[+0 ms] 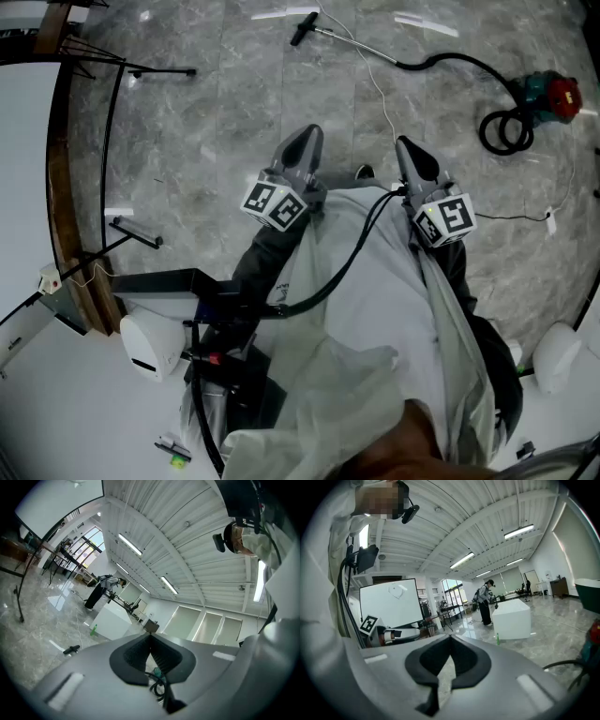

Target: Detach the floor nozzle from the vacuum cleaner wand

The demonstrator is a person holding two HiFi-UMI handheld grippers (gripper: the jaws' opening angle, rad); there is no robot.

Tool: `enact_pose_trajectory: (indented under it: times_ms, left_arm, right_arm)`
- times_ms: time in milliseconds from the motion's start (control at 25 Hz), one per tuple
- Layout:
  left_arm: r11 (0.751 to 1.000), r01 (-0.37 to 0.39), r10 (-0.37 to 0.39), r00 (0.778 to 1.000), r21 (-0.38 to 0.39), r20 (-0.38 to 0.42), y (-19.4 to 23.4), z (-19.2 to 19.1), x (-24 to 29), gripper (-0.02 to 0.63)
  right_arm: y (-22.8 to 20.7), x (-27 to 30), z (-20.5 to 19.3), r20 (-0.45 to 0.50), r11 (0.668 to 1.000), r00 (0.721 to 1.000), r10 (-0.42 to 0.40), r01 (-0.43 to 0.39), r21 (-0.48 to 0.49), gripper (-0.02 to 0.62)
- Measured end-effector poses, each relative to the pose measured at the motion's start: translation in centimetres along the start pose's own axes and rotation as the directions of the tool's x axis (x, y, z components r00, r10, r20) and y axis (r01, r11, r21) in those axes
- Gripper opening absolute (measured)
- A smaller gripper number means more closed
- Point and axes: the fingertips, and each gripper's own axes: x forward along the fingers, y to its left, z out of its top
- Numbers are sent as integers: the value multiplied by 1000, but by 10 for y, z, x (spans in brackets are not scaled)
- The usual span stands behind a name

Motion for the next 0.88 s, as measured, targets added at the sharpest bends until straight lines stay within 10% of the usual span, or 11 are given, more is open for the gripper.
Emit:
enact_pose_trajectory:
  times_ms: [880]
  left_arm:
    - [981, 163, -156, 985, -104, 79, -9, -2, -4, 5]
  right_arm:
    - [8, 18, -5, -13, 997, 998, 68, -69, -33, -3]
